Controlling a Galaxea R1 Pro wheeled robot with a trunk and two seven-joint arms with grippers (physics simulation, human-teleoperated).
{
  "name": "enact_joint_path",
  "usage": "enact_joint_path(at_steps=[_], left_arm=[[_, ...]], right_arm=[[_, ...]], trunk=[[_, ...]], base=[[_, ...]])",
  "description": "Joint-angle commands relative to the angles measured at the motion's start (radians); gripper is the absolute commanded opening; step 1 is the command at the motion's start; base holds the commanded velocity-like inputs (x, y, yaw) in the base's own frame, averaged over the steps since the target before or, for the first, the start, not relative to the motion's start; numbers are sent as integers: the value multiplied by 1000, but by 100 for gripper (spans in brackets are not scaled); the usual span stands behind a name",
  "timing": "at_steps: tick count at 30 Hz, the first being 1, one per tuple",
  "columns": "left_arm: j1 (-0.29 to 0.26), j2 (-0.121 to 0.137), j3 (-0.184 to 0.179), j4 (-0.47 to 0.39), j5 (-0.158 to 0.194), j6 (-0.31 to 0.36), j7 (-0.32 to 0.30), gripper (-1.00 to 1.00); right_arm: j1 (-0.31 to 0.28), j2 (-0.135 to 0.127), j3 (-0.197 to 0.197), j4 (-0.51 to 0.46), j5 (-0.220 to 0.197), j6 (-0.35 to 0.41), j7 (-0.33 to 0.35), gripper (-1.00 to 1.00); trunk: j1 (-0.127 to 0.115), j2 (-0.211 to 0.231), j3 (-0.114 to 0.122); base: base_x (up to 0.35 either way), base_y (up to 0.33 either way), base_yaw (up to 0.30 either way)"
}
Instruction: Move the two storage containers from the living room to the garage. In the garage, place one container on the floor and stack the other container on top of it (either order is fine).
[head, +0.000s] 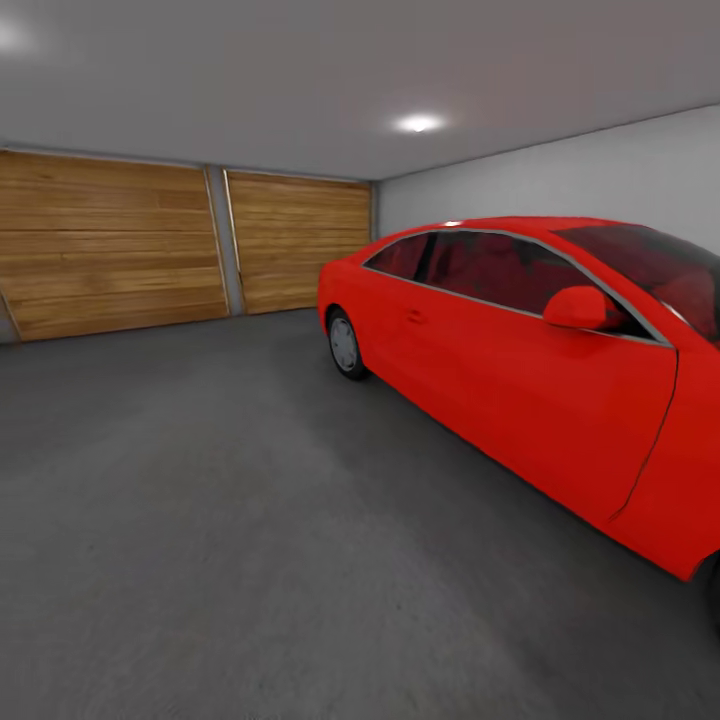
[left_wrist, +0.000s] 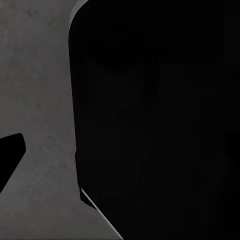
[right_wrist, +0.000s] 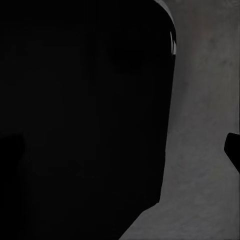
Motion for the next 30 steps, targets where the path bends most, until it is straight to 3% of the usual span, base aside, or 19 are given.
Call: enact_joint_path(at_steps=[1, 7, 30], left_arm=[[0, 0, -1, -1, 0, 0, 0, 100], [0, 0, 0, -1, 0, 0, 0, 100], [0, 0, 0, -1, 0, 0, 0, 100]], right_arm=[[0, 0, -1, 1, 3, -9, 0, 100], [0, 0, -3, 2, 3, -44, 0, 100], [0, 0, -3, 2, 0, -45, 0, 100]], trunk=[[0, 0, -1], [0, 0, -1], [0, 0, -1]], base=[[0, 0, 294], [0, 0, 294], [0, 0, 294]])
